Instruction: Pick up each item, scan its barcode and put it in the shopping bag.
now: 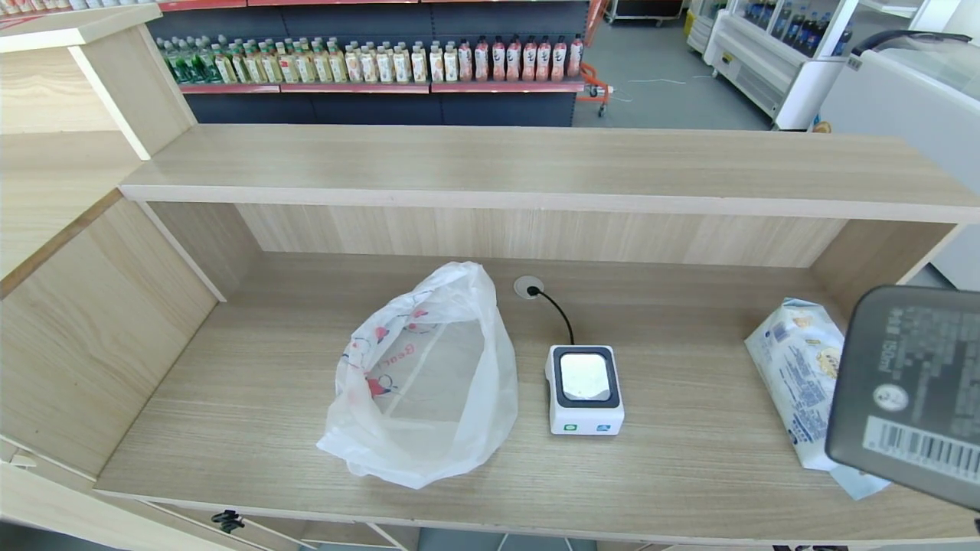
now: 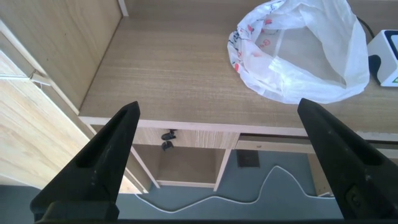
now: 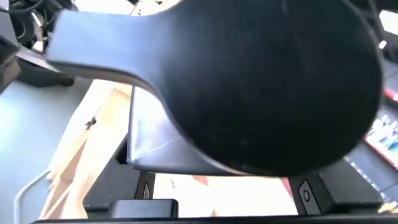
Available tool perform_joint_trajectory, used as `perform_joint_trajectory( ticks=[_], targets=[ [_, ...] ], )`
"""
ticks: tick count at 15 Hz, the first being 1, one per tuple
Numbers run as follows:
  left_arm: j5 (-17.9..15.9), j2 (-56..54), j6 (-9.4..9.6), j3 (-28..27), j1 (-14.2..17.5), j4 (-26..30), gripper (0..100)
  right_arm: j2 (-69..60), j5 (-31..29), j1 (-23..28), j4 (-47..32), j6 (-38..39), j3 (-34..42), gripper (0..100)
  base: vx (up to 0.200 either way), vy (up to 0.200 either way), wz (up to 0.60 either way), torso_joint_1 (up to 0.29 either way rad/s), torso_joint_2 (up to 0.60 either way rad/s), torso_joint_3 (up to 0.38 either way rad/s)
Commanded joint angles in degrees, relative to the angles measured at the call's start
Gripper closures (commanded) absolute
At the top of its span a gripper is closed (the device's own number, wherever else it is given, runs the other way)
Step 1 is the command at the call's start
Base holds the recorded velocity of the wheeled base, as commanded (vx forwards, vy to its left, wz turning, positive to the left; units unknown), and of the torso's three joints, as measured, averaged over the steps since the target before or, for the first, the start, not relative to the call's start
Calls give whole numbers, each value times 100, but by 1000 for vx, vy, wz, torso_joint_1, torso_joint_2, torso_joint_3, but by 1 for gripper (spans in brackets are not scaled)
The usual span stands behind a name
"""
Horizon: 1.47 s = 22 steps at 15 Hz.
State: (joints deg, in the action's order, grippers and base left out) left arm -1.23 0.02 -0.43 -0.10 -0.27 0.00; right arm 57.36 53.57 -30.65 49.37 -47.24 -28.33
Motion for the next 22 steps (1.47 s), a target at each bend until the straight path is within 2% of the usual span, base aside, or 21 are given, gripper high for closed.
perform_joint_trajectory(
  ticks=[1,6,9,12,16,18,22],
  targets=[
    [0,-2,-1,1,0,0,0,83,5,-328,-7,-110,-102,100,0,0,0,0,0,0],
    [0,-2,-1,1,0,0,0,276,-4,-618,-7,-576,-340,100,0,0,0,0,0,0],
    [-9,-2,-1,1,-8,0,0,232,-30,-609,-7,-787,-366,100,0,0,0,0,0,0],
    [0,-2,-1,-8,0,0,0,232,-39,-609,-7,-804,-524,100,0,0,0,0,0,0],
    [0,-2,-1,1,0,0,0,285,-39,-741,-393,-813,-516,100,0,0,0,0,0,0],
    [0,-2,-1,1,-8,0,0,338,-39,-899,-428,-804,-559,100,0,0,0,0,0,0],
    [-9,-2,-1,1,0,0,0,645,-48,-899,-420,-804,-718,100,0,0,0,0,0,0]
  ],
)
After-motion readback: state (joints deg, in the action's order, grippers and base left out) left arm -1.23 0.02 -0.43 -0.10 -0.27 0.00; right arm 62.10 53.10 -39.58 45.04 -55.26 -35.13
